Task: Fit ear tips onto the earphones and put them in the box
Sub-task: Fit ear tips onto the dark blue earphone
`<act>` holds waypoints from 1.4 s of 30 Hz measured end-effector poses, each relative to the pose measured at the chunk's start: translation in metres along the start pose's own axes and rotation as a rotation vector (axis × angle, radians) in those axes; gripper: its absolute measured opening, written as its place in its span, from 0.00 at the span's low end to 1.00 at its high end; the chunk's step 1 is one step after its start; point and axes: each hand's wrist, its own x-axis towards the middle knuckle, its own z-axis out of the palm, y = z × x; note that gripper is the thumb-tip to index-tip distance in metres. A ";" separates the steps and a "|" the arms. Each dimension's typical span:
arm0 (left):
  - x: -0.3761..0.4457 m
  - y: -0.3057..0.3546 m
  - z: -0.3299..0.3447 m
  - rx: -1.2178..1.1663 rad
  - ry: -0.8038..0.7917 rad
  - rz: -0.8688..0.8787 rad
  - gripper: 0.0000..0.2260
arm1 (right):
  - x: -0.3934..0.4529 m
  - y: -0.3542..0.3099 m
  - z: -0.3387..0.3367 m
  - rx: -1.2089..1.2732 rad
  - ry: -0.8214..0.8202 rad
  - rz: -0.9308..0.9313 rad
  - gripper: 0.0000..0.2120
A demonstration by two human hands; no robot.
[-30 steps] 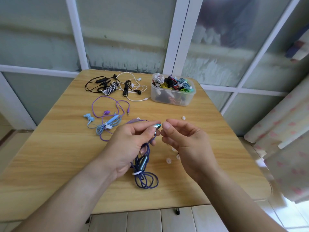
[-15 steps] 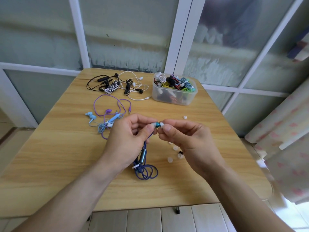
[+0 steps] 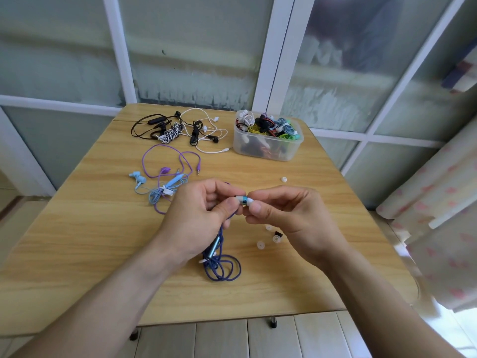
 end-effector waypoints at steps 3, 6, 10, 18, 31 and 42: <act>0.000 0.002 -0.001 -0.030 -0.041 -0.040 0.11 | 0.000 -0.001 -0.001 0.042 -0.030 0.029 0.10; 0.001 0.004 -0.003 -0.040 -0.100 -0.060 0.11 | 0.002 0.002 -0.002 0.106 -0.051 0.104 0.10; 0.001 0.005 -0.003 0.006 -0.108 -0.063 0.13 | 0.002 0.005 0.000 0.134 -0.046 0.126 0.08; 0.001 0.009 -0.002 0.284 0.002 0.153 0.11 | 0.002 0.006 0.007 0.344 -0.030 0.211 0.12; -0.003 0.005 -0.007 0.303 0.184 0.229 0.10 | -0.002 0.004 0.032 0.093 0.088 -0.089 0.08; 0.000 0.009 -0.009 -0.128 0.116 -0.237 0.09 | 0.021 0.019 0.014 -0.726 0.034 -0.770 0.10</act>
